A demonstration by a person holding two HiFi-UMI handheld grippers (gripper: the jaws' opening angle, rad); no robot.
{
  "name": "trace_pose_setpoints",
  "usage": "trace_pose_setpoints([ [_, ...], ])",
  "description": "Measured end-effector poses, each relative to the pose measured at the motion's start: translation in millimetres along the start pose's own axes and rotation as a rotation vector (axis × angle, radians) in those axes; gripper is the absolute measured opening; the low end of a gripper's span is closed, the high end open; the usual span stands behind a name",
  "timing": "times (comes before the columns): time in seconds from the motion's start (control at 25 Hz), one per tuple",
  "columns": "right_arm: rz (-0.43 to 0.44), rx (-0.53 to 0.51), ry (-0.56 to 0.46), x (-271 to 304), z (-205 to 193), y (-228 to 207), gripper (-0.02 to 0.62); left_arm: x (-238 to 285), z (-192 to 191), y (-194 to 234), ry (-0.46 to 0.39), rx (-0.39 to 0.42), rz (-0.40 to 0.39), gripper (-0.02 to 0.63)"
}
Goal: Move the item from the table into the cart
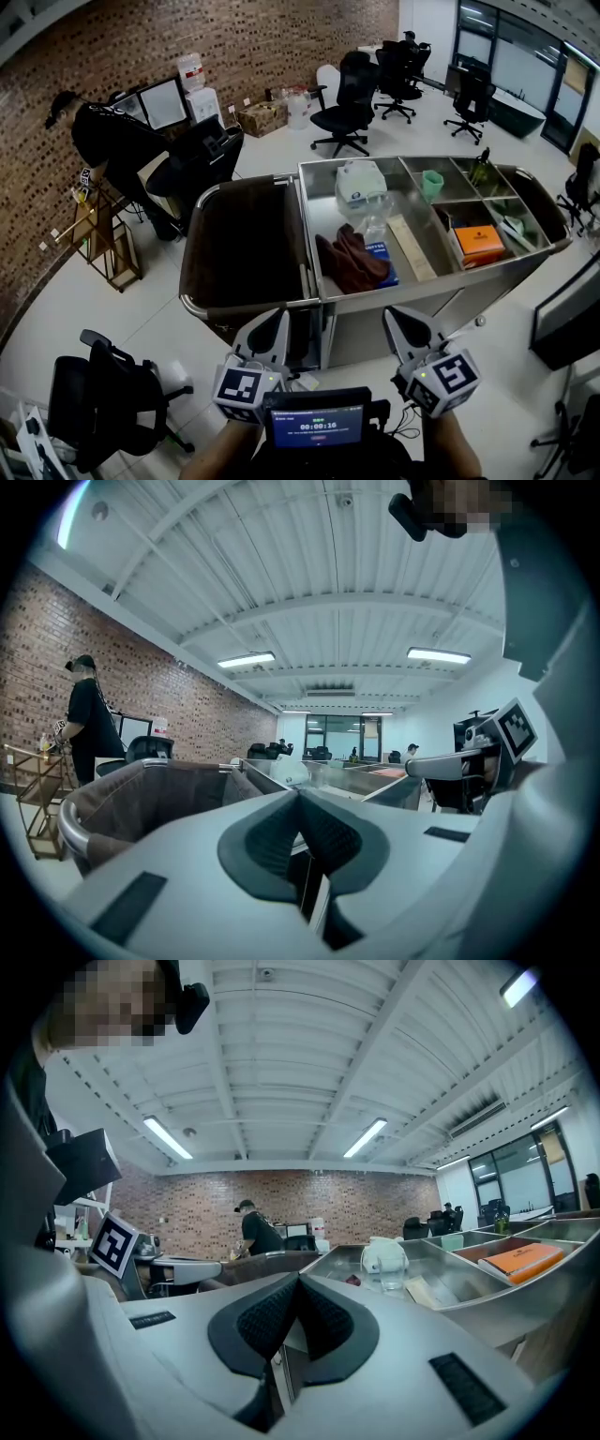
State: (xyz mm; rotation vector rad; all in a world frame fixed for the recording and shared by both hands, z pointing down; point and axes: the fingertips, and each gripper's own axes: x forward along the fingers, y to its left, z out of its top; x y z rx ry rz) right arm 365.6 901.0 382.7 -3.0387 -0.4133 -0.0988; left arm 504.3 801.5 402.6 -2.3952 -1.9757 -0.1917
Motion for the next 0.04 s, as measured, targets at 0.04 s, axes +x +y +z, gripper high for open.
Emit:
trace_pose_setpoints([
  [0.04,0.001,0.0,0.0,0.4,-0.3,-0.1,0.0,0.4,0.1,0.1,0.0,-0.002,0.0,0.002],
])
